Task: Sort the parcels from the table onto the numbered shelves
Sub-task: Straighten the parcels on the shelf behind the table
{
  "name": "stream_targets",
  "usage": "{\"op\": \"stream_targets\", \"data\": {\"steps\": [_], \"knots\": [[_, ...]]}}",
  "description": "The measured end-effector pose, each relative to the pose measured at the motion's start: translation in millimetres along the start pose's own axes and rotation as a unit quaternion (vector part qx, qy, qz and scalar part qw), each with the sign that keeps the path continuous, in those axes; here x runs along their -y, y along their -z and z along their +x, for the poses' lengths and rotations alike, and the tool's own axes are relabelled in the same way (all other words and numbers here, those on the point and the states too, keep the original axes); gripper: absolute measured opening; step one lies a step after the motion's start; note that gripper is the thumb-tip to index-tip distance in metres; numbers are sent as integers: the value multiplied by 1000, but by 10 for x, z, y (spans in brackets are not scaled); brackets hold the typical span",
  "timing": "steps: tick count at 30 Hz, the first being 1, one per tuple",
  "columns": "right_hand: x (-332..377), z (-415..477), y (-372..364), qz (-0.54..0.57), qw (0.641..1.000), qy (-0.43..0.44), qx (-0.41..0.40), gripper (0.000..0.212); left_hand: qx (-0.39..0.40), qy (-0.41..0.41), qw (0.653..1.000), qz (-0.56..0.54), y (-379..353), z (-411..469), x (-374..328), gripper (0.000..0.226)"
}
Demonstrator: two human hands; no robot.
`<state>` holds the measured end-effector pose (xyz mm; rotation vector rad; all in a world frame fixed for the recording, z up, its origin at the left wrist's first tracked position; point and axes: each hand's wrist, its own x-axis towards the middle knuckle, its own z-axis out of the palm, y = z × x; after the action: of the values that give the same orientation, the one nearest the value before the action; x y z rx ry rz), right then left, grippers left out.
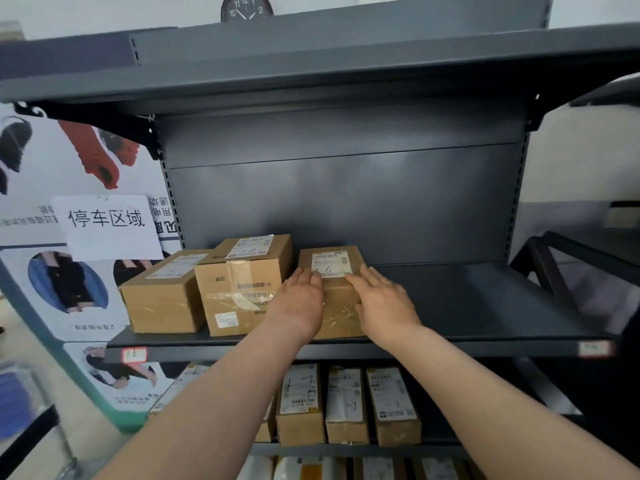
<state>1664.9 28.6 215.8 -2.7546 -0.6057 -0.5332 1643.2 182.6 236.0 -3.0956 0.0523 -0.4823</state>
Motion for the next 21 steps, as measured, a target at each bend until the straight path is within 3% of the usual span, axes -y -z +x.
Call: {"op": "stream_targets", "data": {"steps": [3, 6, 12, 21], "knots": [[-11, -132, 54, -27, 999, -26, 10, 76, -5, -2, 1000, 4, -11, -71, -12, 84], [-97, -403, 78, -68, 994, -88, -13, 75, -59, -67, 996, 3, -21, -178, -76, 93], [-136, -1351, 170, -131, 966, -219, 46, 48, -35, -268, 963, 7, -20, -488, -465, 67], [104, -3196, 576, -132, 883, -441, 91, 44, 67, -517, 853, -14, -171, -1417, -1465, 42]]}}
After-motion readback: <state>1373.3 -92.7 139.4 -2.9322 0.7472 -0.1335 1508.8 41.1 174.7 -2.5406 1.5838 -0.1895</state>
